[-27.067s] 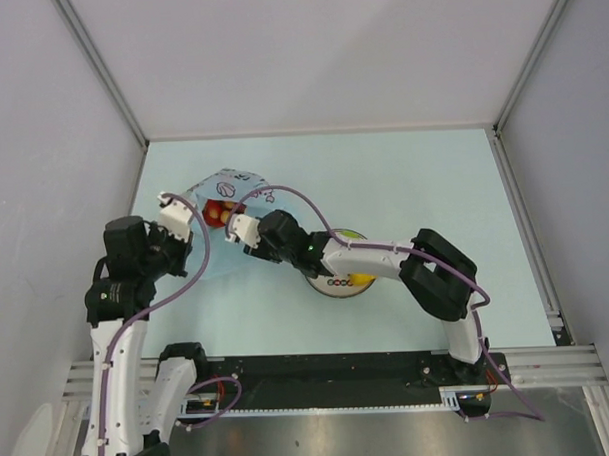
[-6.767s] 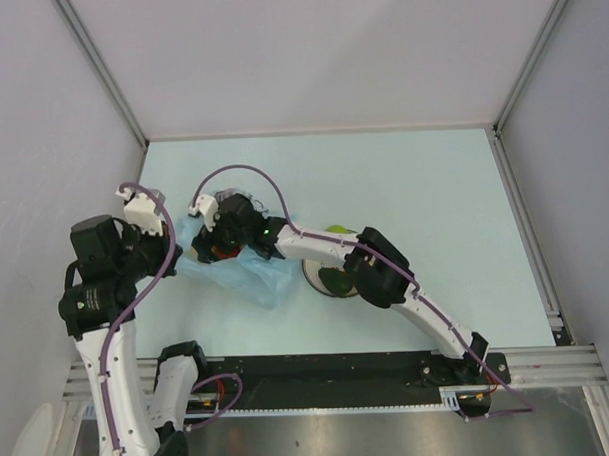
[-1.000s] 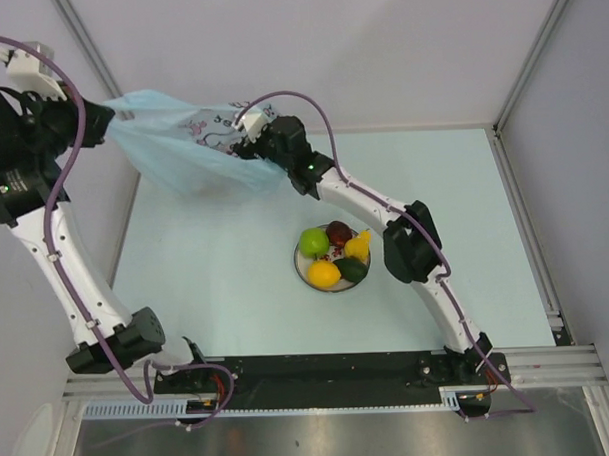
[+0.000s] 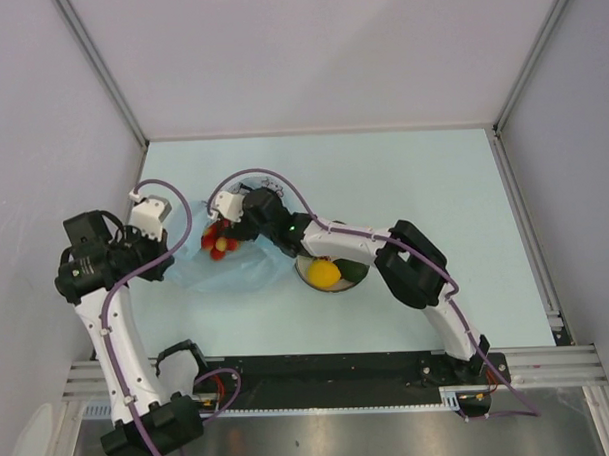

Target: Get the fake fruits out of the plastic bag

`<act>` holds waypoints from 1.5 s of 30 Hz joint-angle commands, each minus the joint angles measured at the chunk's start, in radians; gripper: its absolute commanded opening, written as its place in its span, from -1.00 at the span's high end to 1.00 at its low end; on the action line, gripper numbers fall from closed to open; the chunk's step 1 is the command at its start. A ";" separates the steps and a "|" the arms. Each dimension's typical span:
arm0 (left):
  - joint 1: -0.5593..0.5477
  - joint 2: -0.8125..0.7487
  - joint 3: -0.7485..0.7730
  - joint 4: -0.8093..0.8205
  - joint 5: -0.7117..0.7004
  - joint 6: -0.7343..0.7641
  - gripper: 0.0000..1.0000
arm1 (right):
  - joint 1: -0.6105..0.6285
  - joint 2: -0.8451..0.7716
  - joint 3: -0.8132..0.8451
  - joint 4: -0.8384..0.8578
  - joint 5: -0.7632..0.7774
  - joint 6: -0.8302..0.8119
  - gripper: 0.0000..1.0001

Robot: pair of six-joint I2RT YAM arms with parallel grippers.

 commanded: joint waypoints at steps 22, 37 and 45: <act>-0.227 0.089 0.149 0.119 0.094 -0.248 0.99 | -0.198 0.132 0.333 -0.238 -0.560 0.195 -0.40; -0.268 0.118 0.116 0.124 0.061 -0.291 0.99 | -0.230 0.337 0.536 -0.258 -0.379 0.292 -0.71; -0.277 0.137 0.100 0.133 0.051 -0.306 0.99 | -0.264 0.483 0.737 -0.337 -0.448 0.344 -0.71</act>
